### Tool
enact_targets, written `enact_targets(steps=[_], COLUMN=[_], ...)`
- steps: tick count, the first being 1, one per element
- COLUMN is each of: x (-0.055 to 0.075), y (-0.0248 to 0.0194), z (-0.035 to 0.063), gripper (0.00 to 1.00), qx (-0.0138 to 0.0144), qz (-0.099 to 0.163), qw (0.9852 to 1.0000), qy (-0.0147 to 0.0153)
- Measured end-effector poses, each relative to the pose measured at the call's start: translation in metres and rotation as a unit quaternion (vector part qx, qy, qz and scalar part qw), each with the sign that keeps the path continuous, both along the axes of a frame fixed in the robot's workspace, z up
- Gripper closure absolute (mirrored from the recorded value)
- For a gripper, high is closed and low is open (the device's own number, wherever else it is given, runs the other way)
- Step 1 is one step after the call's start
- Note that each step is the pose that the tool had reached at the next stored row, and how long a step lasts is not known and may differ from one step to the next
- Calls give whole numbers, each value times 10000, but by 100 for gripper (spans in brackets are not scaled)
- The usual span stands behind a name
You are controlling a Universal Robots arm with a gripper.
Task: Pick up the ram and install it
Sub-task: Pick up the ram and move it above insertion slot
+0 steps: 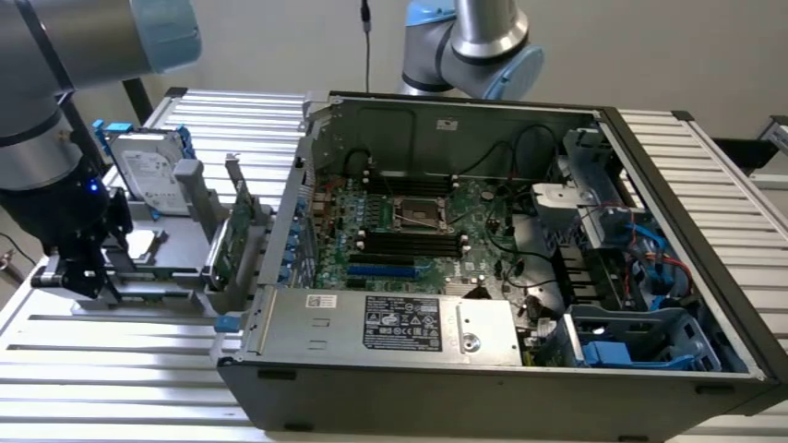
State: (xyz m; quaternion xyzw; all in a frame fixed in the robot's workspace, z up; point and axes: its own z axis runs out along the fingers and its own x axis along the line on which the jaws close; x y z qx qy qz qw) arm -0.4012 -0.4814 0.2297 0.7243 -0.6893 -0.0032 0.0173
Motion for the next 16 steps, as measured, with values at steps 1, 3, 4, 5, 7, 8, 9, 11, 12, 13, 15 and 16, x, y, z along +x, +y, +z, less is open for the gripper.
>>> enact_targets(steps=[1,3,4,5,7,8,9,11,12,13,15,16], x=[1,4,5,6,8,8,9,11,12,13,16,17], y=[-5,-10,-11,-12,-15,-15,-15,-15,-16,-15,-16,-16], z=[-15,-41,-51,-64,-90,-103,-117,-151,-169,-188,-221,-236], gripper=[50,50,50,50,50,50,50,50,50,50,50,50], qx=[15,57,83,107,151,168,181,189,191,192,200,207], qz=[-5,-12,-14,-15,-17,-19,-22,-26,-28,-31,-35,-37], qw=[10000,10000,10000,9999,9999,9999,9998,9998,9998,9998,9998,9998], qy=[0,0,1,1,0,1,0,1,0,1,0,0])
